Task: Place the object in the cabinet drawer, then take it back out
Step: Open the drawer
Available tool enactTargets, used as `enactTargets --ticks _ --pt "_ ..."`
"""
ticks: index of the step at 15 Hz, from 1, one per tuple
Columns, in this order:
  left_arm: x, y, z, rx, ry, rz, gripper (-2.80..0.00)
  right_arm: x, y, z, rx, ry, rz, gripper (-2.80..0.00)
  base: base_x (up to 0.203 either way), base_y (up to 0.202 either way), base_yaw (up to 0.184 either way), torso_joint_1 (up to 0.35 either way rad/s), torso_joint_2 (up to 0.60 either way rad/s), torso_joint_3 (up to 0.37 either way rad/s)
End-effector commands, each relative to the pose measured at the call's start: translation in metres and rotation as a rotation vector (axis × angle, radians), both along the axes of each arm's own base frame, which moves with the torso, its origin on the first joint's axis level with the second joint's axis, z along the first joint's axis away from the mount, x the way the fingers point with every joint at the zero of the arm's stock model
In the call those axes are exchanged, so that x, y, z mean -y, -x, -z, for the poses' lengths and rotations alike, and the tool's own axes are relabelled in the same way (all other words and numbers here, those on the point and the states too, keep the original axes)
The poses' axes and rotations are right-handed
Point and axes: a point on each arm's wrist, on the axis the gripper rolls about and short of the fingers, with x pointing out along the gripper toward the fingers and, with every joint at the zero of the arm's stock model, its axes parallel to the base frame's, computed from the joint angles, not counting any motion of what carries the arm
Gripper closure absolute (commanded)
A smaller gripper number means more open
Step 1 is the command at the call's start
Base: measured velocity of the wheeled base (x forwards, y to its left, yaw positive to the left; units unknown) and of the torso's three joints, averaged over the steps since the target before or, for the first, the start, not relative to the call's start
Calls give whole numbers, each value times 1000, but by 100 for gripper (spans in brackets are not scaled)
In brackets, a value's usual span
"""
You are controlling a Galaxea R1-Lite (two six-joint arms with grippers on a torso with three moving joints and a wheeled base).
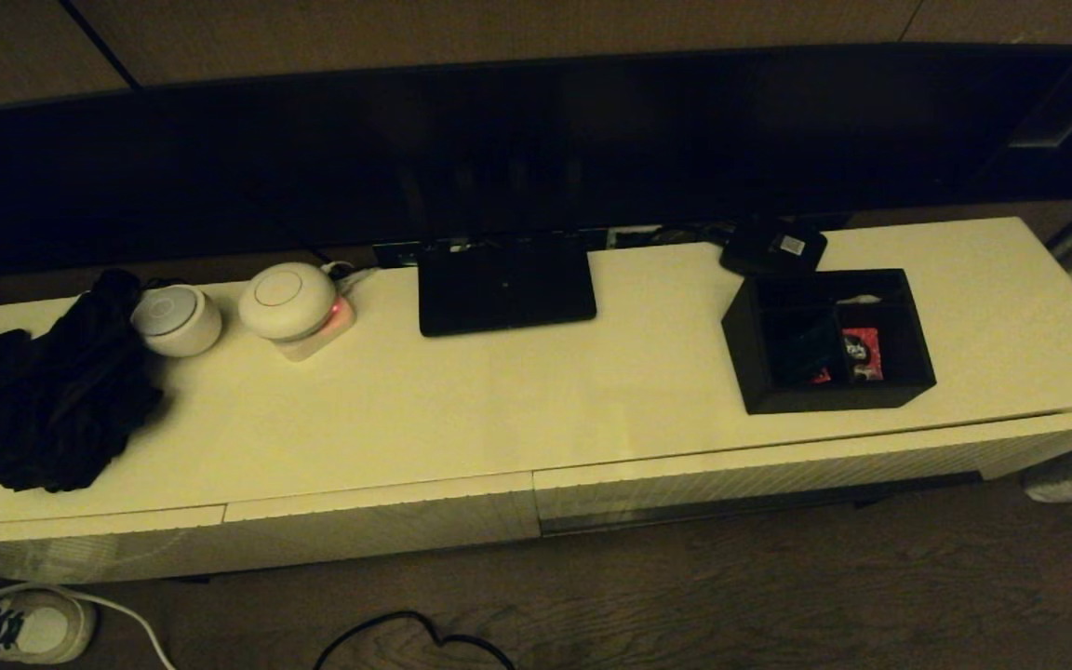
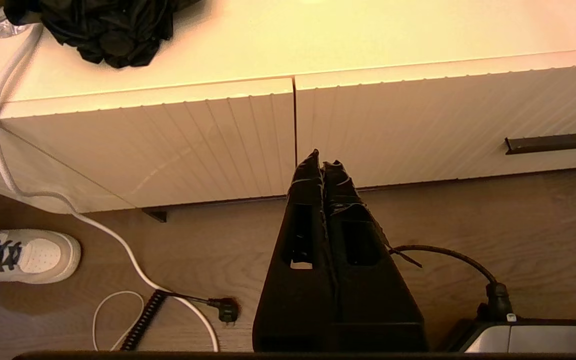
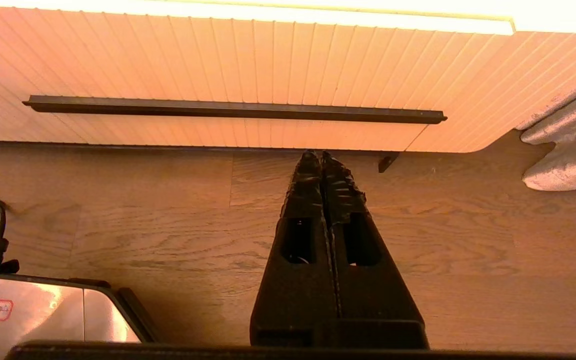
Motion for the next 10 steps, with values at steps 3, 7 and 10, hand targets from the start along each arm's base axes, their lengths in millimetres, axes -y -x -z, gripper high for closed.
enactTargets --ticks 3,7,10 --pt "0 0 1 -3 0 0 0 0 0 0 1 0 -1 0 0 0 0 0 0 0" --pt "0 0 1 -3 0 0 0 0 0 0 1 2 -1 0 0 0 0 0 0 0" --pt "0 0 1 -3 0 0 0 0 0 0 0 6 -2 0 0 0 0 0 0 0"
